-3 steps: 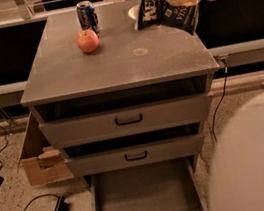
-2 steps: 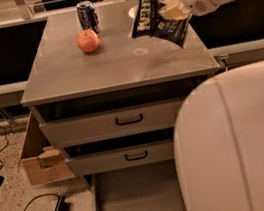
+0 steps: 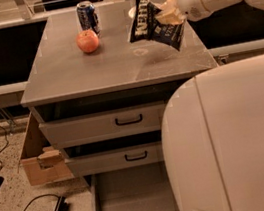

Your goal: Pick blue chip bag from bottom drawer and place on counter

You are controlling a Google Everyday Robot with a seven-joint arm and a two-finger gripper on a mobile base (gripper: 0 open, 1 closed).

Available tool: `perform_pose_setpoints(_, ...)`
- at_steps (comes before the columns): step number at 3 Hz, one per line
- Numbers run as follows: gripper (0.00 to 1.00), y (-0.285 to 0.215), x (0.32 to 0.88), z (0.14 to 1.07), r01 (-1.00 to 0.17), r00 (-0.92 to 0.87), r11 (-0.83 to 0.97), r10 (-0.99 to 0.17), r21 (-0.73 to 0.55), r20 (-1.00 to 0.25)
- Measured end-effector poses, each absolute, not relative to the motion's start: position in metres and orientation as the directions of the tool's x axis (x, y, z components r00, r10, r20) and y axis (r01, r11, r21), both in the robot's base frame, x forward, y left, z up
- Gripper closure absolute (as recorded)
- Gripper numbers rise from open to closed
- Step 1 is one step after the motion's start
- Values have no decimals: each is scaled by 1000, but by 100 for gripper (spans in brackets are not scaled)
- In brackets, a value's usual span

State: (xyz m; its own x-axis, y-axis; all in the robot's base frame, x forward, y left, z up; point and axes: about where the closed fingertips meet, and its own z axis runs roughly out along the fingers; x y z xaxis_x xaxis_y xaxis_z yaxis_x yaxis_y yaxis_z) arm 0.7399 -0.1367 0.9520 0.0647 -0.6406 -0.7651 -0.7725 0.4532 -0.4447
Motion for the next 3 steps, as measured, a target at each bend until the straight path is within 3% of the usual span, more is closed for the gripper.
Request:
perform_pose_setpoints(2,16,-134,740,953,-769,111,415,-663,-487,-740)
perform_pose_setpoints(3,0,-133,740,953,-766,130,399,-671,-504,-730)
